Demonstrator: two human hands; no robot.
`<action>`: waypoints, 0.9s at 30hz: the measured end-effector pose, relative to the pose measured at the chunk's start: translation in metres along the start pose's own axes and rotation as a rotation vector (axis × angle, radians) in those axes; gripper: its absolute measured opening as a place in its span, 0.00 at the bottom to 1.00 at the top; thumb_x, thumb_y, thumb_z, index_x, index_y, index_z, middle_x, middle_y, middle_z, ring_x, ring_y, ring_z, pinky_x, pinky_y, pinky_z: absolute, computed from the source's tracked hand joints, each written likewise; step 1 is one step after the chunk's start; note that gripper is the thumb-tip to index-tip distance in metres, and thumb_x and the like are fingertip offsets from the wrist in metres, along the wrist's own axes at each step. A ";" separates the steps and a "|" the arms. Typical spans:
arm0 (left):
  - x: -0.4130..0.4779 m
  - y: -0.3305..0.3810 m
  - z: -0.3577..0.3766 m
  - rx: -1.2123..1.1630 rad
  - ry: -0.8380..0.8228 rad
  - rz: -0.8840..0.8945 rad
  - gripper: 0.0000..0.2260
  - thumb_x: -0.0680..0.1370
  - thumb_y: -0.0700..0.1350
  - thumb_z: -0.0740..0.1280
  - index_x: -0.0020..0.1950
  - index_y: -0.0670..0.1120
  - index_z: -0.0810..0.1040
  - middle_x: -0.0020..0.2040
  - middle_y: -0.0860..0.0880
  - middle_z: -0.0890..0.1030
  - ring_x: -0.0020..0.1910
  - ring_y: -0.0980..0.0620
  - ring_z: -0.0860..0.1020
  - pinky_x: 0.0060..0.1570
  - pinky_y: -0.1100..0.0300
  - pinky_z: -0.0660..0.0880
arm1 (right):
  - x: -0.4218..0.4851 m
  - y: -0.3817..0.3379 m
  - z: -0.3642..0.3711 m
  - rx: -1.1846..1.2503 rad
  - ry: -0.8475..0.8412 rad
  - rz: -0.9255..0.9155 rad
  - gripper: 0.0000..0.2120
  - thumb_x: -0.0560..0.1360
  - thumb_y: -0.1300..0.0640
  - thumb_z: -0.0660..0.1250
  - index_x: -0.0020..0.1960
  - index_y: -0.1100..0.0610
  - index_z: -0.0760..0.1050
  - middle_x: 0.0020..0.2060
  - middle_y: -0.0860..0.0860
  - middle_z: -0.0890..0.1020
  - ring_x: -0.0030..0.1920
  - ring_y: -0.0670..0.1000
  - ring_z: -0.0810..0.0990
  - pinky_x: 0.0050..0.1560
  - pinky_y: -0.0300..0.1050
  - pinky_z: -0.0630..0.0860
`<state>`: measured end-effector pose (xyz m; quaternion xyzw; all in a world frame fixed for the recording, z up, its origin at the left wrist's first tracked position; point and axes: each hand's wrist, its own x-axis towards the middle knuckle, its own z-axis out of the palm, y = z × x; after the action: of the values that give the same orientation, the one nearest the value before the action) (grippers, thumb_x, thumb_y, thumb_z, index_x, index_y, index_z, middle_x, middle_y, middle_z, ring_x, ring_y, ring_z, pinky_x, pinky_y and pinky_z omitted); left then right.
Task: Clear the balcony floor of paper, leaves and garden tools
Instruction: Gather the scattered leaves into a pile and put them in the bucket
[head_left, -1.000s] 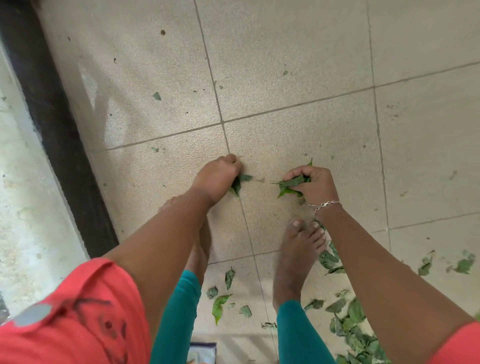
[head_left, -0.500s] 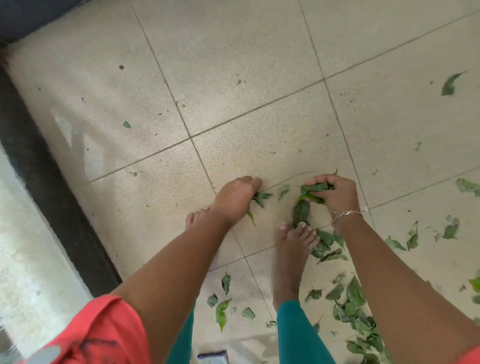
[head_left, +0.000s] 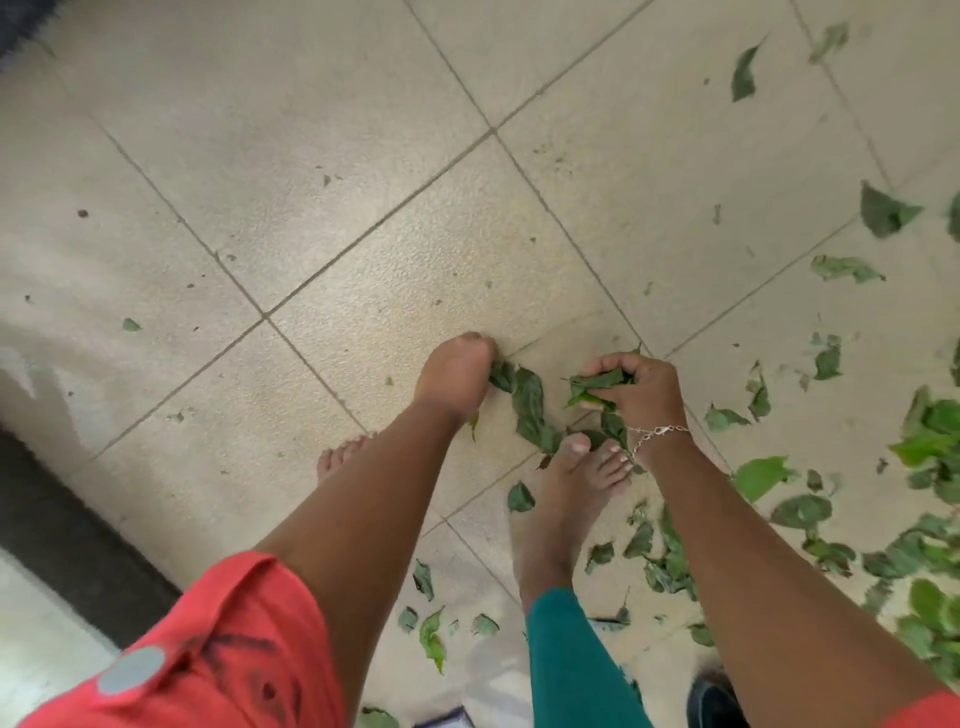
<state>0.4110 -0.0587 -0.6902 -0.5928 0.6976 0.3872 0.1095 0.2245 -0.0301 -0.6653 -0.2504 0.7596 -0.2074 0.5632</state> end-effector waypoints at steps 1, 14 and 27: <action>0.000 -0.001 -0.008 -0.025 0.009 -0.043 0.09 0.76 0.33 0.60 0.51 0.41 0.78 0.46 0.44 0.77 0.44 0.47 0.75 0.41 0.58 0.70 | -0.006 -0.004 -0.003 -0.011 0.003 -0.008 0.20 0.65 0.78 0.68 0.31 0.53 0.78 0.27 0.43 0.81 0.35 0.47 0.79 0.43 0.45 0.80; -0.030 0.106 -0.215 -0.195 0.054 -0.147 0.06 0.74 0.34 0.65 0.44 0.40 0.81 0.40 0.46 0.81 0.38 0.49 0.79 0.39 0.59 0.75 | -0.086 -0.165 -0.074 0.288 0.038 -0.021 0.18 0.63 0.81 0.67 0.31 0.58 0.78 0.30 0.50 0.81 0.32 0.45 0.79 0.31 0.32 0.77; 0.038 0.257 -0.389 -0.253 0.168 -0.084 0.06 0.73 0.35 0.65 0.40 0.43 0.79 0.37 0.50 0.80 0.40 0.51 0.78 0.40 0.62 0.74 | -0.065 -0.373 -0.218 0.423 0.089 -0.127 0.15 0.64 0.83 0.64 0.32 0.64 0.77 0.29 0.56 0.80 0.30 0.52 0.78 0.25 0.34 0.74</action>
<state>0.2852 -0.3483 -0.3444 -0.6607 0.6247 0.4162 -0.0086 0.0861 -0.2770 -0.3331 -0.1649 0.7061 -0.4081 0.5548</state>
